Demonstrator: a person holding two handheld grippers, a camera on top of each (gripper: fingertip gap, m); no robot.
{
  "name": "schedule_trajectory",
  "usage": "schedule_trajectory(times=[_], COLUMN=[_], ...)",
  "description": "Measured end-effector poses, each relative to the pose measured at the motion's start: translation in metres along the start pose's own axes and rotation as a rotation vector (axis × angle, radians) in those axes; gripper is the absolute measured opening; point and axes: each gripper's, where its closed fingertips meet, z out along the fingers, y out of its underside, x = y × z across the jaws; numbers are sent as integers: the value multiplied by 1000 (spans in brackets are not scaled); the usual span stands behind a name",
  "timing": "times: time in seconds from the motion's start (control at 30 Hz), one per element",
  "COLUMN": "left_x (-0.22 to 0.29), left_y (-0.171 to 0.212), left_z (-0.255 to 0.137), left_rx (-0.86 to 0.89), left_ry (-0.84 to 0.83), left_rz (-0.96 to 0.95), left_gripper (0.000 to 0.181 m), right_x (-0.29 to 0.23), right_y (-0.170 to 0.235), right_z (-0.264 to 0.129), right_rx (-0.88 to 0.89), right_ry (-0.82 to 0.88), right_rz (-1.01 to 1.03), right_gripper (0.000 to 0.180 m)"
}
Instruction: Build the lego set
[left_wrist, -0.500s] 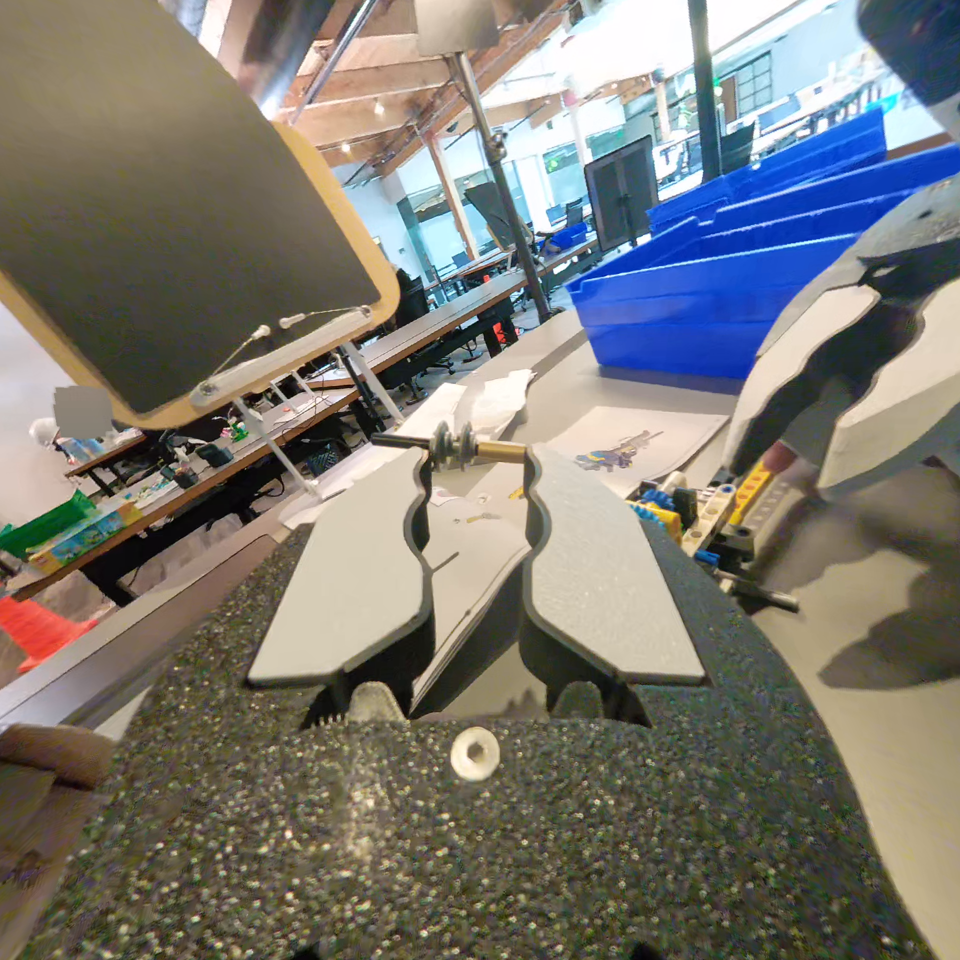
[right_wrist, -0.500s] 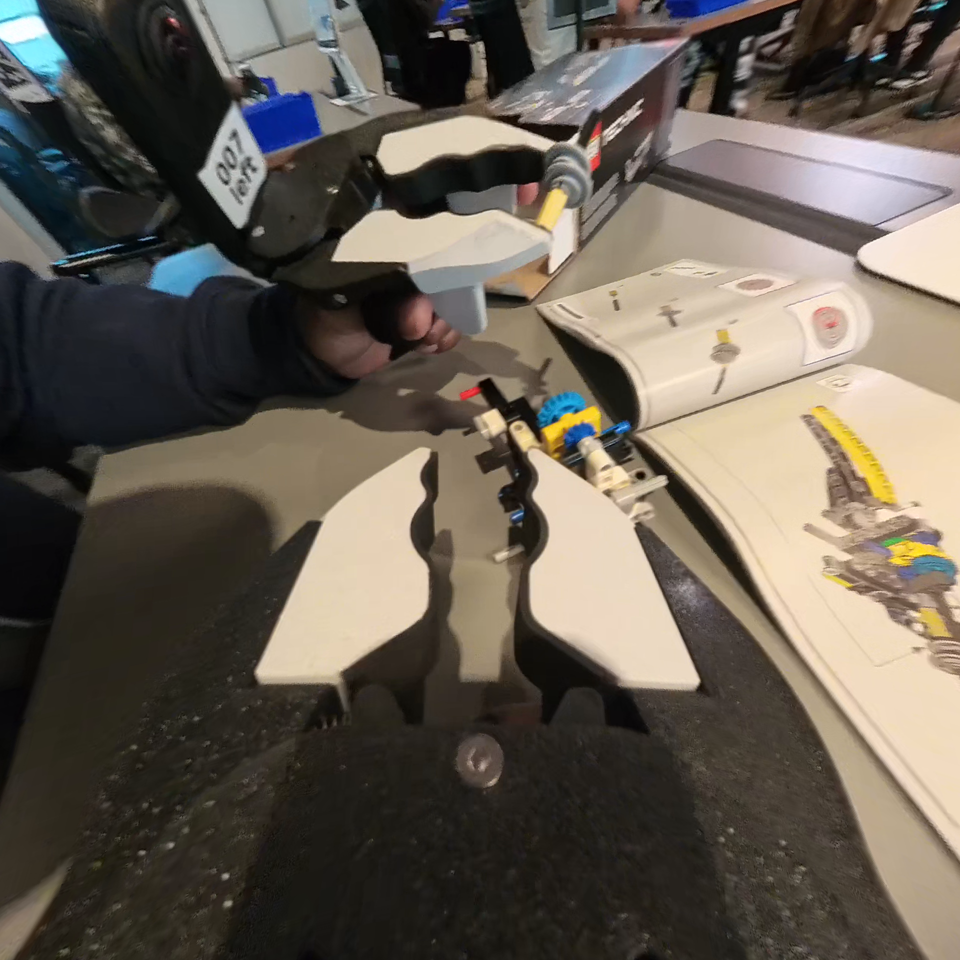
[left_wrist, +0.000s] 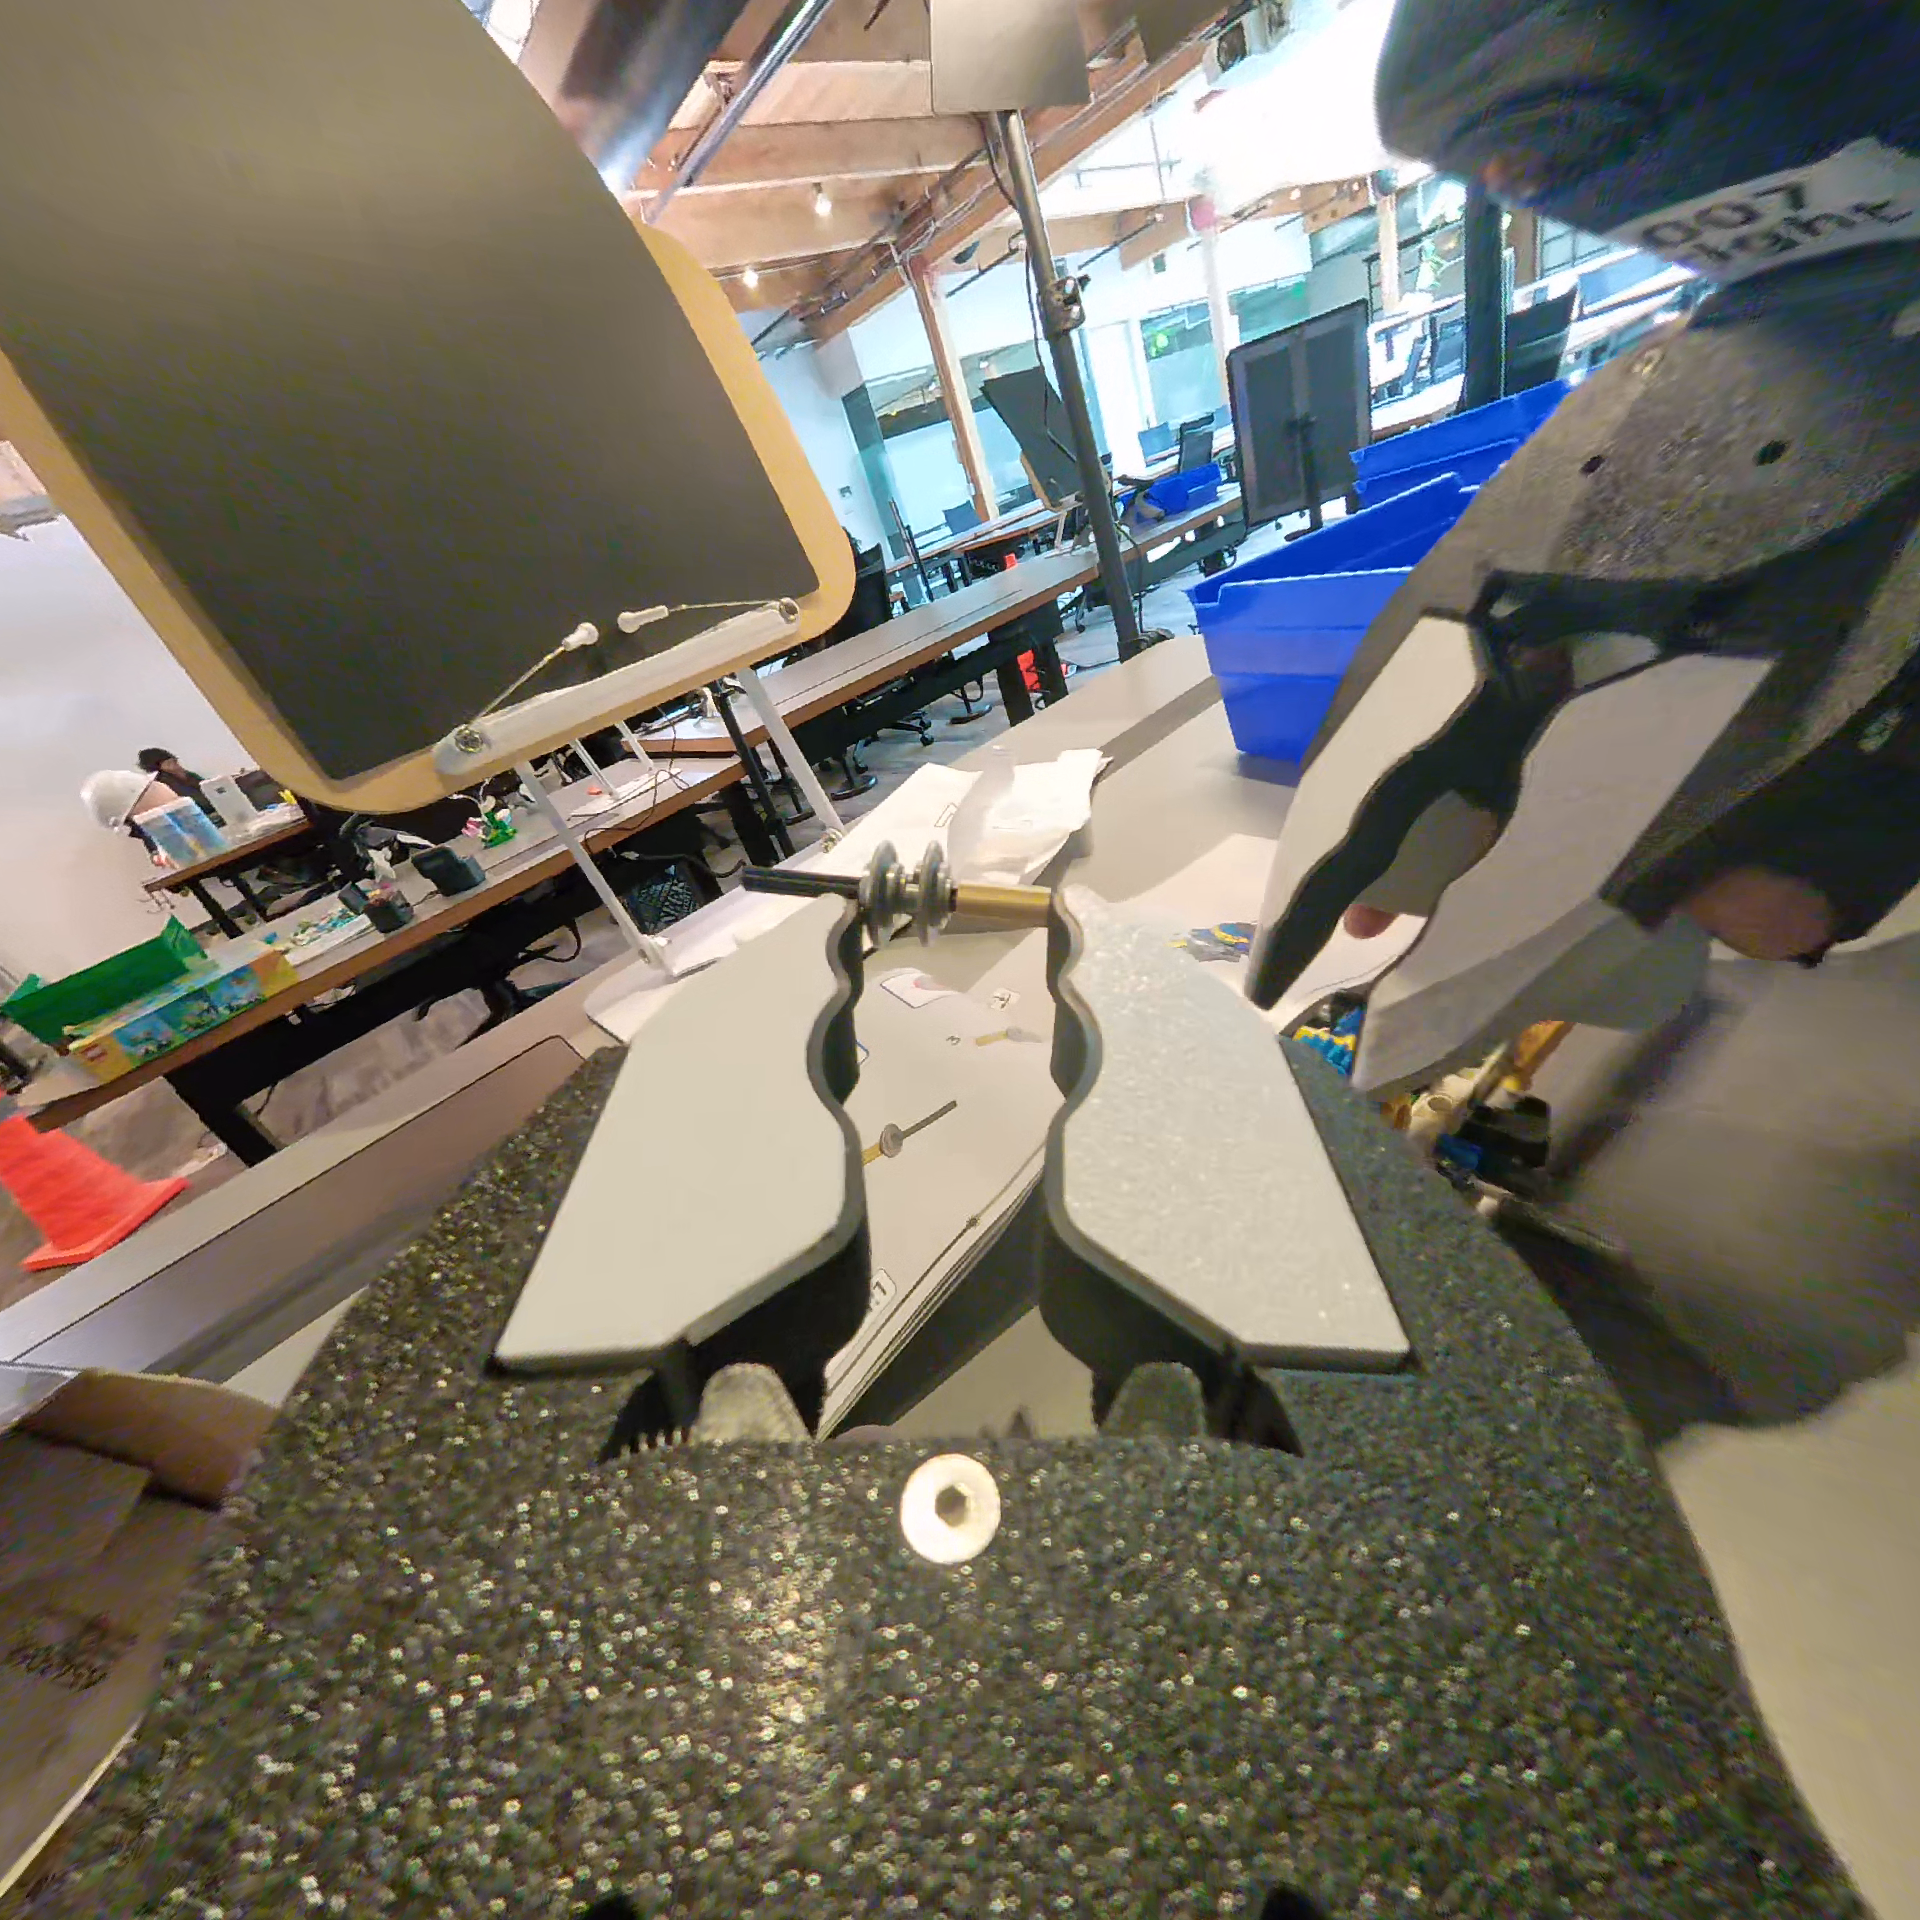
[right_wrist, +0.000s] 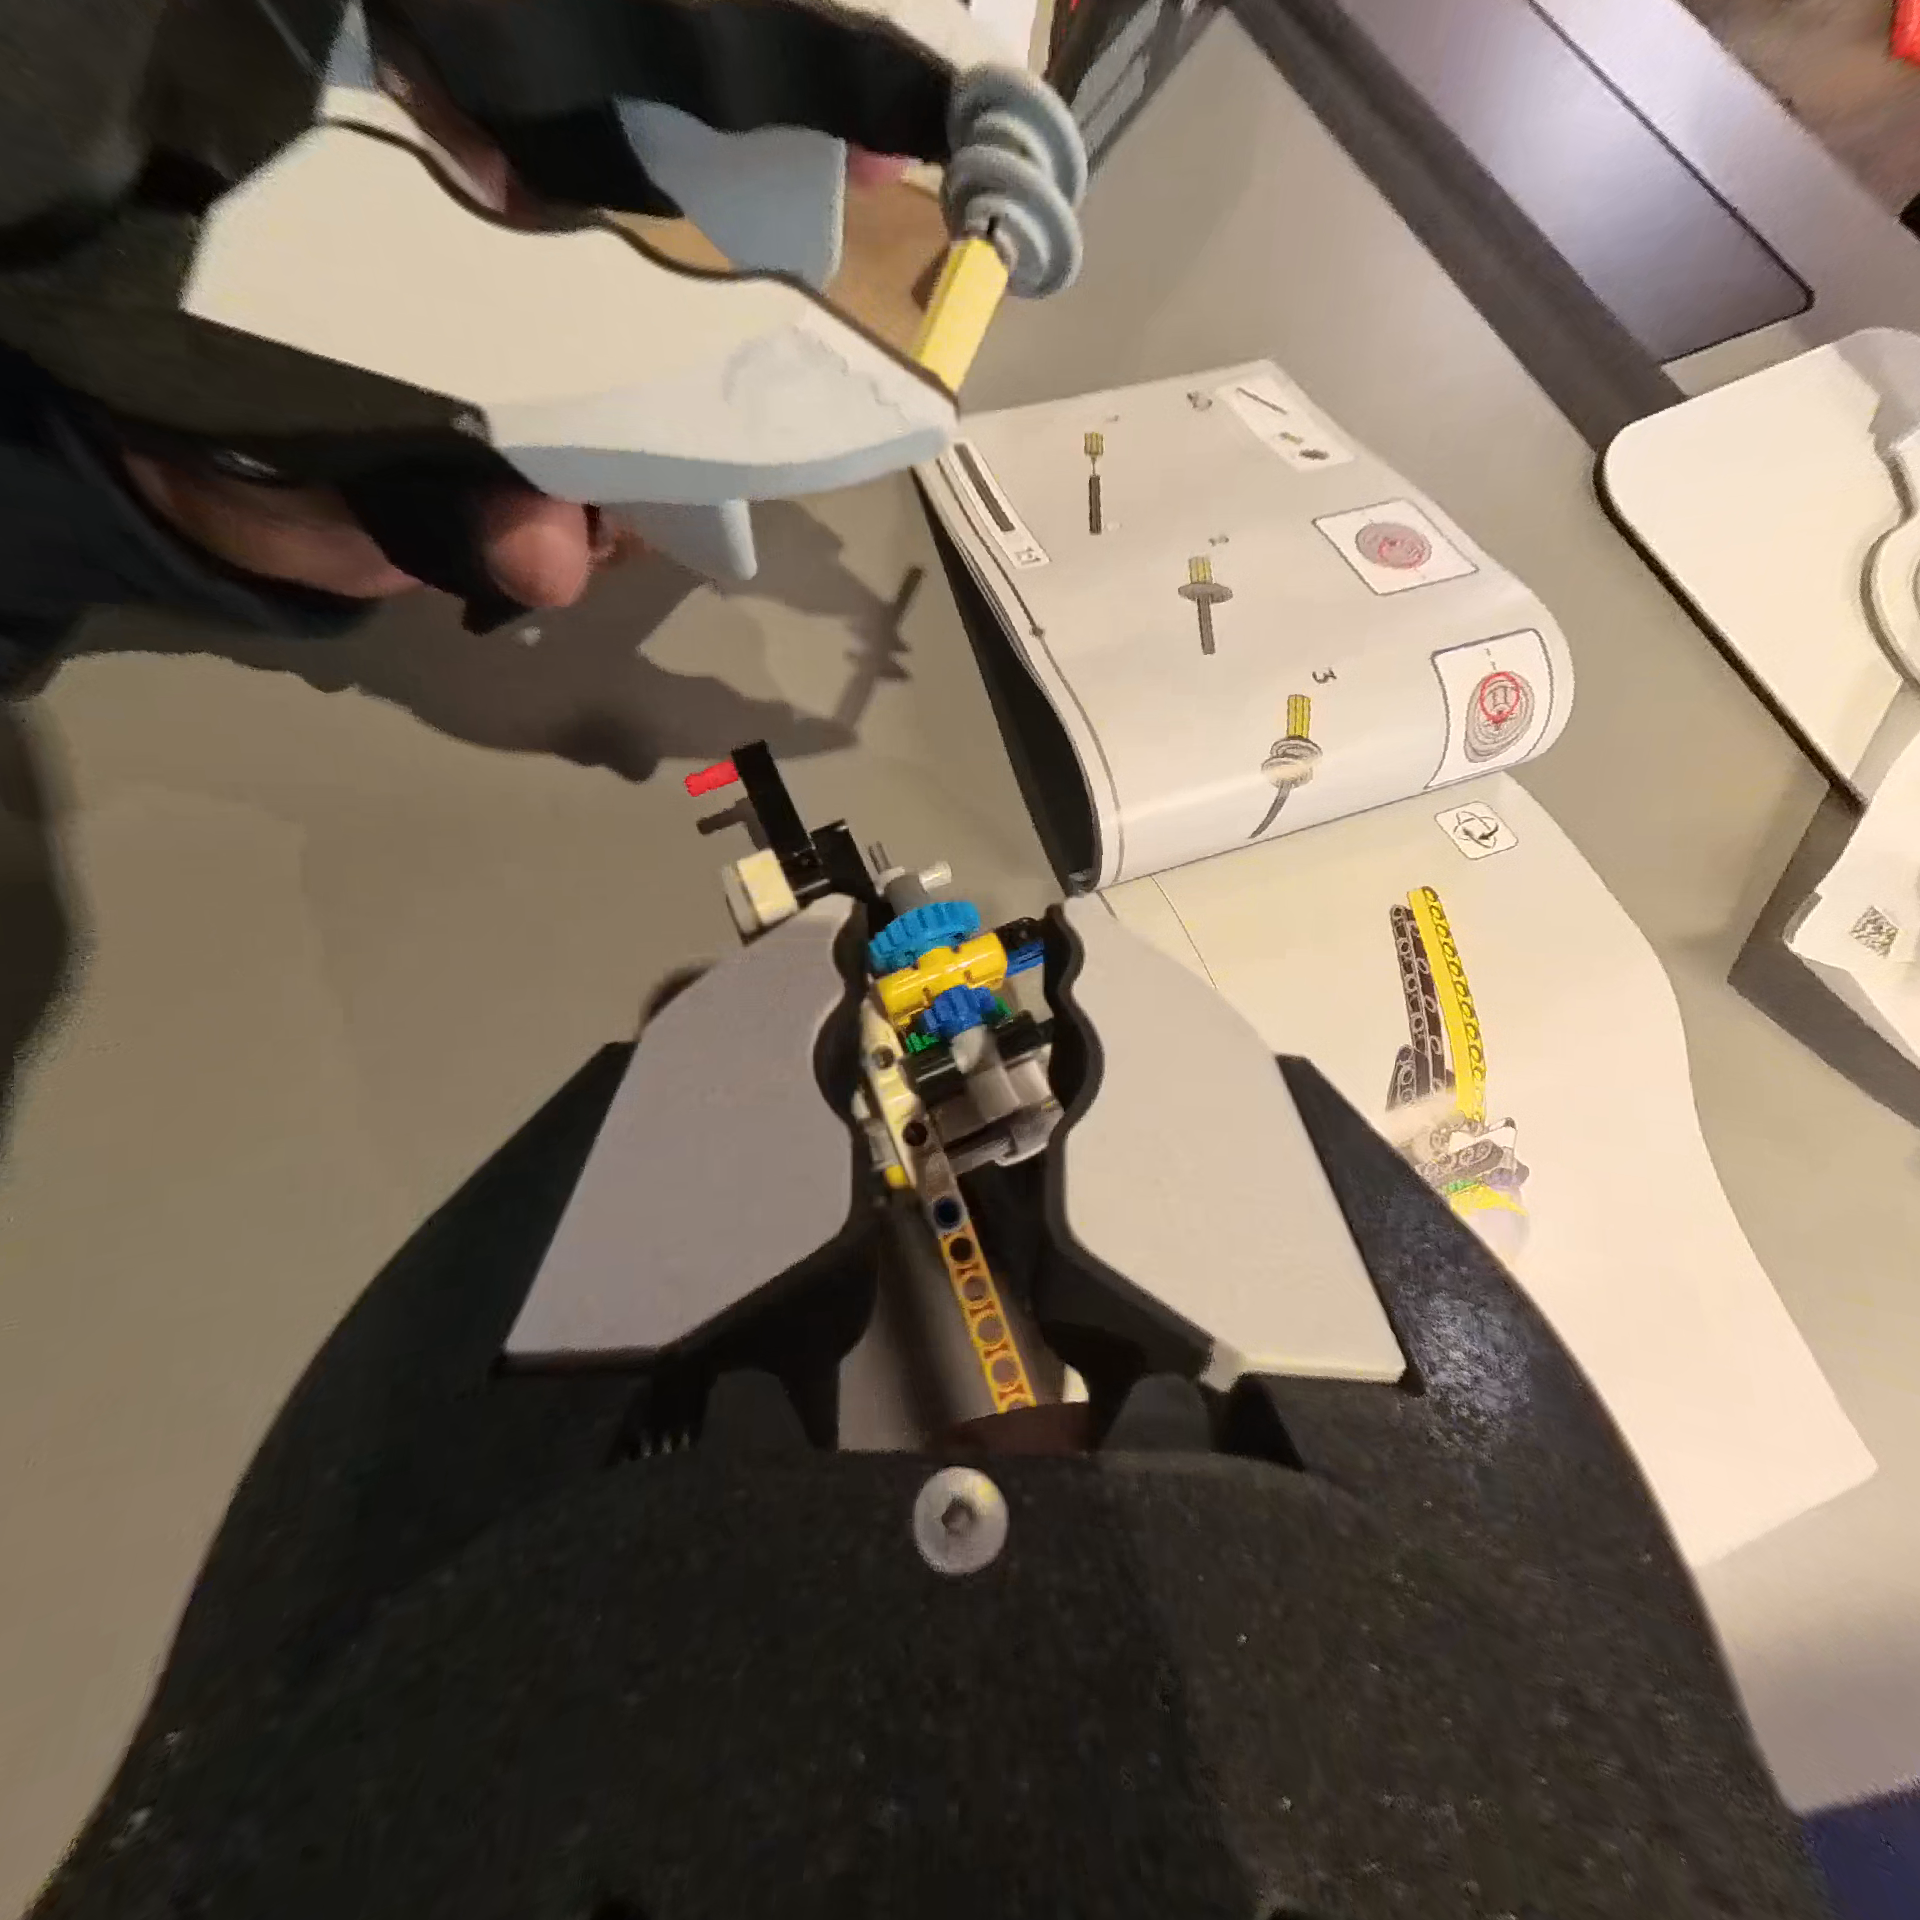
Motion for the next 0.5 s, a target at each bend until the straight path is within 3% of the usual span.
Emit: schedule_trajectory(times=[0.1,0.5], left_x=[1,-4], left_y=[-1,1], left_z=[0,0], left_rx=[3,0], left_ry=[0,-13], left_rz=[2,-18], left_gripper=[34,34], right_x=[-4,-30], right_y=[4,11], right_z=[6,-7], right_rx=[-36,-36], right_ry=[-34,-301], right_rz=[-18,-223], right_gripper=[24,23])
